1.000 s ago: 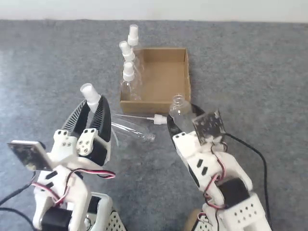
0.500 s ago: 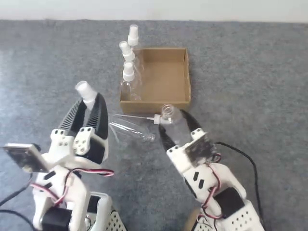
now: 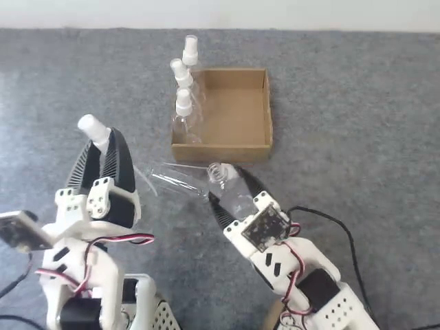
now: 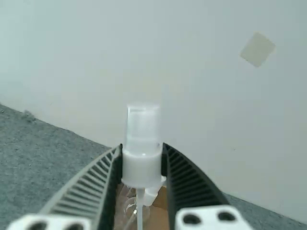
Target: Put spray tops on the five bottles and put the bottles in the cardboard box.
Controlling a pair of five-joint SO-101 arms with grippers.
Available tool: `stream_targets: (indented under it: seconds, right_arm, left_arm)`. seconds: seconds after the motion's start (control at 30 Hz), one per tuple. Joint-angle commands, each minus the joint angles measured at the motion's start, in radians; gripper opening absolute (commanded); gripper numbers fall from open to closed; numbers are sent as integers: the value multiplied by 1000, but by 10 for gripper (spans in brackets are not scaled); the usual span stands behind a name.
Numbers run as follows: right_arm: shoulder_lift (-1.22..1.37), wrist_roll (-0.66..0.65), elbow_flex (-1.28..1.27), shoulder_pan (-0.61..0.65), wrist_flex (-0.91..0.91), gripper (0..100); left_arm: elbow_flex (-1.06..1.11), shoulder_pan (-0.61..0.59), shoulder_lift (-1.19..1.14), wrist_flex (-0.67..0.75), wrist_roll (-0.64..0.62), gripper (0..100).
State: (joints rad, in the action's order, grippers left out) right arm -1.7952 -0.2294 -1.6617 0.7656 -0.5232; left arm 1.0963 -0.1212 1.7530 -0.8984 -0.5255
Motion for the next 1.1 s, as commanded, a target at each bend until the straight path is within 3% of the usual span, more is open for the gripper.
stream_targets:
  seconds: [0.0, 0.6, 0.9, 1.07]
  right_arm:
    - [-19, -18, -12, 44, 30, 123]
    - [-18, -20, -20, 50, 21, 121]
    - [-18, -11, -21, 48, 21, 120]
    - [-18, 15, -21, 51, 27, 120]
  left_arm:
    - [-12, -5, 9, 32, -12, 12]
    - [-76, 54, 9, 37, -14, 12]
    - [-77, 147, 9, 190, -5, 12]
    - [-77, 158, 9, 209, 6, 12]
